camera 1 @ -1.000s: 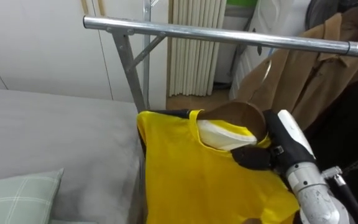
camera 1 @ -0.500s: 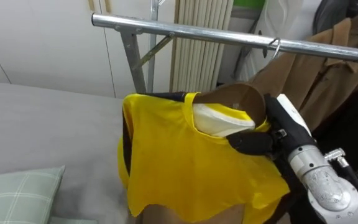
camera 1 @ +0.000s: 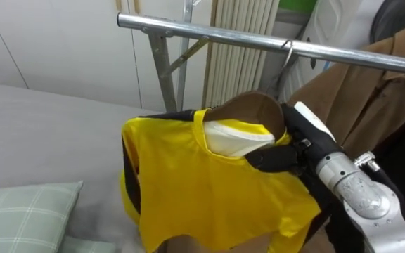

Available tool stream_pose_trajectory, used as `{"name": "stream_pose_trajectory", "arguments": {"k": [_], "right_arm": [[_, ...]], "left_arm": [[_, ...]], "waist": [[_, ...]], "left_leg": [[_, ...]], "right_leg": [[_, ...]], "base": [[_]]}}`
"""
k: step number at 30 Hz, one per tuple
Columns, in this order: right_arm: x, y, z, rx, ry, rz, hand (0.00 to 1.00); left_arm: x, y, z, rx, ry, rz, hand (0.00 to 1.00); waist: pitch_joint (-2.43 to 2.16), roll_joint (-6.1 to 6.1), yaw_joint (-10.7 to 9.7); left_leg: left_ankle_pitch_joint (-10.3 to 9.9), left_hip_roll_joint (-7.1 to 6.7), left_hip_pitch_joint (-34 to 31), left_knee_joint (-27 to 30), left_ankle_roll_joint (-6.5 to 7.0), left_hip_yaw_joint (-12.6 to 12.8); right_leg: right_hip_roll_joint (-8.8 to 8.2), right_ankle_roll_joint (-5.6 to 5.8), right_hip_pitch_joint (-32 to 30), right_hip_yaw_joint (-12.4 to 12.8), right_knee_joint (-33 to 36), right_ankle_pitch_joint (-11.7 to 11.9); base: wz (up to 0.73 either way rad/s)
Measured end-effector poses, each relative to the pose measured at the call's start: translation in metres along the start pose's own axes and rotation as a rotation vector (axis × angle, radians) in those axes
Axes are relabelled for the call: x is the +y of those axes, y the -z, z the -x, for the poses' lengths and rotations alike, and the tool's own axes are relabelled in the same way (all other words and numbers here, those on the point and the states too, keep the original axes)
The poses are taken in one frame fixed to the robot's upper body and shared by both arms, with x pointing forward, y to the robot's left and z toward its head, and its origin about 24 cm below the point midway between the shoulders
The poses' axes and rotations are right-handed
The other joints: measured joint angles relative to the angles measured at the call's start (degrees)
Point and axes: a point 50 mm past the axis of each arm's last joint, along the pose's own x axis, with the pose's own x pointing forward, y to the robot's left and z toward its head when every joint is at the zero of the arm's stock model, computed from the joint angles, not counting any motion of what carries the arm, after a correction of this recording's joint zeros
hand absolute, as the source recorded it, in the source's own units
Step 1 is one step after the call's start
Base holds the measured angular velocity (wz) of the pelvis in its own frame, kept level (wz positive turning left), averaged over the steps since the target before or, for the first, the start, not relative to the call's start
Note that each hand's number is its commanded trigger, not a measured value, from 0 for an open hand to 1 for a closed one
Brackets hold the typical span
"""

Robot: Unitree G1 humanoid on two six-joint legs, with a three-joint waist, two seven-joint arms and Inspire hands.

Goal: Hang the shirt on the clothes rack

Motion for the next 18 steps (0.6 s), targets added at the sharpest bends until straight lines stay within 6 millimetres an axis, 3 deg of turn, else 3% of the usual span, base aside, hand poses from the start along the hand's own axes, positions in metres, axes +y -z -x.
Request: {"name": "stream_pose_trajectory", "arguments": {"k": [4, 18], "right_arm": [[0.002, -0.003, -0.002, -0.021, -0.04, -0.041, 1.0], [0.007, 0.014, -0.002, 0.042, -0.064, -0.088, 1.0]], "left_arm": [[0.0, -0.003, 0.0, -0.014, 0.011, 0.004, 0.0], [0.002, -0.009, 0.001, -0.027, 0.008, 0.009, 0.0]], "waist": [[0.04, 0.13, 0.7], [0.14, 0.29, 0.8]], "left_leg": [[0.1, 0.0, 0.0, 0.0, -0.11, -0.4], [0.2, -0.05, 0.4, -0.1, -0.21, -1.5]], "right_leg": [[-0.16, -0.04, 0.2, -0.1, 0.0, 0.0], [-0.78, -0.15, 1.0, -1.7, -0.9, -0.1]], "base": [[0.02], [0.04]]}}
